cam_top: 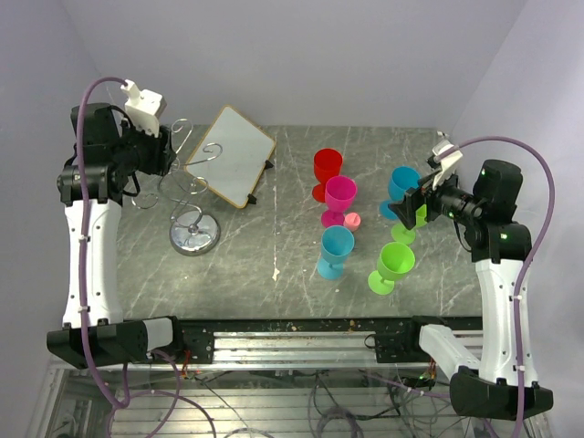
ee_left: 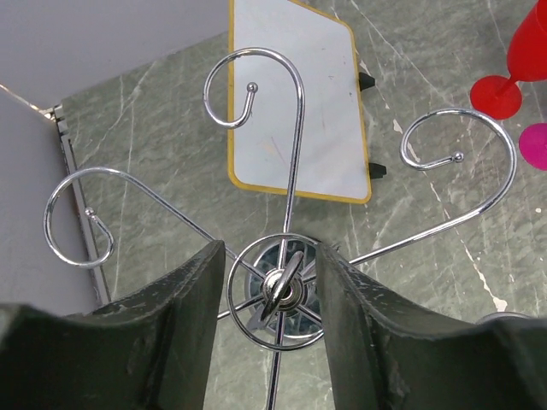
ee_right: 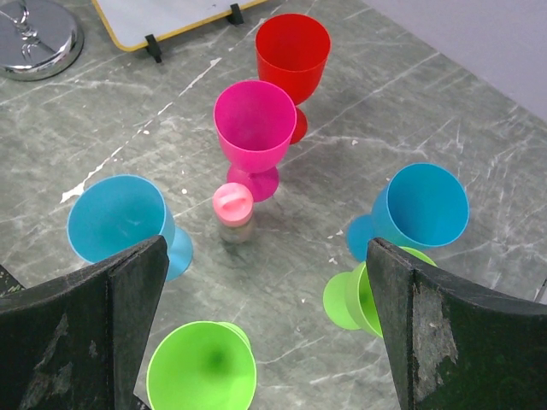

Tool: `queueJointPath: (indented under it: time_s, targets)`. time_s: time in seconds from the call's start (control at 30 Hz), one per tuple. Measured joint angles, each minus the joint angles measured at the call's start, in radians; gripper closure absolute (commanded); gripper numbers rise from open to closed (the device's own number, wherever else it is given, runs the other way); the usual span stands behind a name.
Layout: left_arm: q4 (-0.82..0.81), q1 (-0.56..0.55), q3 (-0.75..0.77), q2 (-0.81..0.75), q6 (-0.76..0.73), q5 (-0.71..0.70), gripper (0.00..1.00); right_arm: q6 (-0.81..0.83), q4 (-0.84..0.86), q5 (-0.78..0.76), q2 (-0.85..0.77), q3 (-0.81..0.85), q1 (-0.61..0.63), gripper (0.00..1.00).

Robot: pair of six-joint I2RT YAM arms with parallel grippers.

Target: Place the wine glass upside down on the wine glass rack

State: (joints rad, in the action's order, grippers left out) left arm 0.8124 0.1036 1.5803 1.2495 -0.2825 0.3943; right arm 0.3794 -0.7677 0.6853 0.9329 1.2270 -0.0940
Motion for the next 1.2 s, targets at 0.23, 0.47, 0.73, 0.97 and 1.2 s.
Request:
queueJointPath:
  time_s: [0.23,0.47,0.73,0.97,1.2]
  targets:
    - [0.006,0.000,0.001,0.004,-0.011,0.011,0.69,-0.001,0.000,0.000,0.000,-0.004,0.000,0.00]
    - [0.014,-0.004,0.001,0.002,-0.006,0.068,0.93,-0.001,-0.001,0.000,0.000,-0.004,0.000,0.00]
    - [0.006,-0.039,0.000,-0.005,0.090,0.059,0.93,-0.001,-0.001,-0.001,0.000,-0.003,0.000,0.00]
    - [-0.010,-0.068,-0.031,-0.035,0.172,0.038,0.93,-0.001,-0.001,-0.004,0.000,-0.003,0.000,0.00]
    - [-0.024,-0.089,-0.033,-0.035,0.238,0.033,0.93,-0.001,-0.001,-0.004,0.008,0.004,0.000,0.00]
